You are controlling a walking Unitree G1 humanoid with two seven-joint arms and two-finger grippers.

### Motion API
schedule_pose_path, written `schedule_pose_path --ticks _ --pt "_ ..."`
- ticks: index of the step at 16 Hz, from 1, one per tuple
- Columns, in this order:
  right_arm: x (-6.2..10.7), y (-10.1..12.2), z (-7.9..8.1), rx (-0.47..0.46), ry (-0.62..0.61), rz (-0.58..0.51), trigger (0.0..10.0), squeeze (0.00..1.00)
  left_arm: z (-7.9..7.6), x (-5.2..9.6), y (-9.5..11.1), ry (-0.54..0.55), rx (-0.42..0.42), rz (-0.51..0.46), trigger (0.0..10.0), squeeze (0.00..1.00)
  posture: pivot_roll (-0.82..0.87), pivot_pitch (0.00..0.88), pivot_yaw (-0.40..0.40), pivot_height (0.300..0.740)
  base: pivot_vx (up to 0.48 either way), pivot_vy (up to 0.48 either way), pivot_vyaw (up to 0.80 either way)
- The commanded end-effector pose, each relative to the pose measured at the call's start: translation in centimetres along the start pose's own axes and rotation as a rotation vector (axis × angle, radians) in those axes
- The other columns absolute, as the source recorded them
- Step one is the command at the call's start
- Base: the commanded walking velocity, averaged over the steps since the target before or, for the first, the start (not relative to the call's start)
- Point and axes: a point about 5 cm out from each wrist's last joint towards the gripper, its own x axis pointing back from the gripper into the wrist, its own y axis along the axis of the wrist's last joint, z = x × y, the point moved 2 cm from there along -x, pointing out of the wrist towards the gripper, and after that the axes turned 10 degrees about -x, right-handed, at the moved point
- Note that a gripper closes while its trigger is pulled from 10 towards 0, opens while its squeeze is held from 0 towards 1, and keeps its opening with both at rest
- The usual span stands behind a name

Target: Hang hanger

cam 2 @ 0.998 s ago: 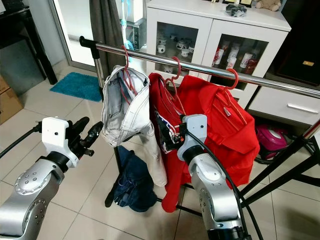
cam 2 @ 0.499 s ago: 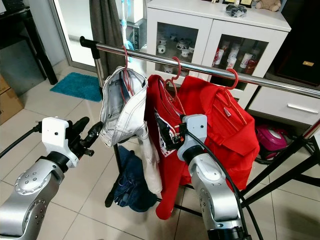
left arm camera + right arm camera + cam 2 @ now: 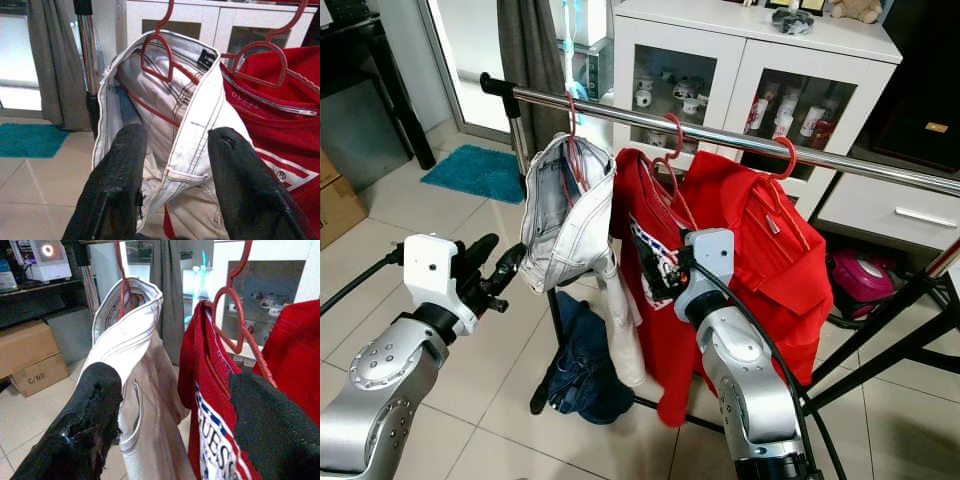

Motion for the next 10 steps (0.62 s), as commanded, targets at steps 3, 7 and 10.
schedule_pose_path --ticks 3,7,10 --pt "-0.50 0.37 -1.09 -0.030 -0.073 0.005 10.0 0.00 -0.26 0.01 -0.47 0.015 -0.049 0.056 10.0 0.00 -0.03 0.000 -0.058 0.727 0.000 0.000 0.00" --pt "-0.51 0.35 -1.06 -0.030 -0.072 0.005 10.0 0.00 -0.23 0.02 -0.47 0.014 -0.050 0.056 10.0 0.00 -0.03 0.000 -0.056 0.727 0.000 0.000 0.00" --pt "-0.51 0.35 -1.06 -0.030 -0.072 0.005 10.0 0.00 -0.23 0.02 -0.47 0.014 -0.050 0.056 10.0 0.00 -0.03 0.000 -0.056 0.727 0.000 0.000 0.00"
